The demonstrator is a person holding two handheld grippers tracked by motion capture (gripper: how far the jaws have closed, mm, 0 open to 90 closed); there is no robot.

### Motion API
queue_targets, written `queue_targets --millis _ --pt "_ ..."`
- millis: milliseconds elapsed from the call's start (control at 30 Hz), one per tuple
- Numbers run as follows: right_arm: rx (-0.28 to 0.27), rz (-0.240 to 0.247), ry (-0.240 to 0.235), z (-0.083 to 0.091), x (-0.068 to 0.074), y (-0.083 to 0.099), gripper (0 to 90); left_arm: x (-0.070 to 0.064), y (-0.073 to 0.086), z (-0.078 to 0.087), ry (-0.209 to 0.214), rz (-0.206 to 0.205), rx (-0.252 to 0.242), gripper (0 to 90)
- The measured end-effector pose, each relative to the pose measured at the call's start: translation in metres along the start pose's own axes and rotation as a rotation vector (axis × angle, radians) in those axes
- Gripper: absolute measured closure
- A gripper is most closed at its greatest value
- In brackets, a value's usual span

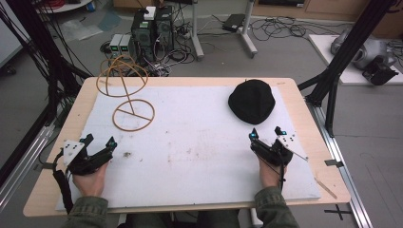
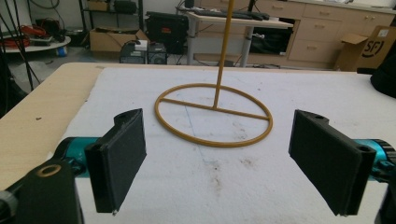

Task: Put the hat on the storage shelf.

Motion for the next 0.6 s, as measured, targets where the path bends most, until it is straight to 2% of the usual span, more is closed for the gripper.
queue_targets --millis 67,267,333,433,600 --pt "0.003 -0.029 -0.010 -0.003 -0.001 -0.007 11.1 0.001 0.000 0.000 0.000 0.007 0.000 19.1" --pt "-0.004 -0.041 0.010 -0.012 -0.011 -0.018 11.1 0.000 -0.001 -0.002 0.001 0.003 -0.002 19.3" --pt "0.004 -0.096 0.024 -0.019 -0.020 -0.023 11.1 -0.002 -0.002 -0.002 0.000 -0.013 -0.006 19.2" --pt "0.017 -0.115 0.044 -0.025 -0.027 -0.026 11.1 -0.006 -0.002 -0.002 0.005 -0.040 -0.007 19.3" --pt "0.028 -0.105 0.061 -0.032 -0.033 -0.031 11.1 -0.006 -0.002 -0.003 0.007 -0.041 -0.006 19.2"
Point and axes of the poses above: each handheld gripper's, and its own axes: z roughly backward along the jaws, y roughly out of its underside, x roughly to its left, the point moved 8 cm from there along -z, roughly forward along the jaws, and after that the axes turned 1 degree about -y, right-handed, at the moved point
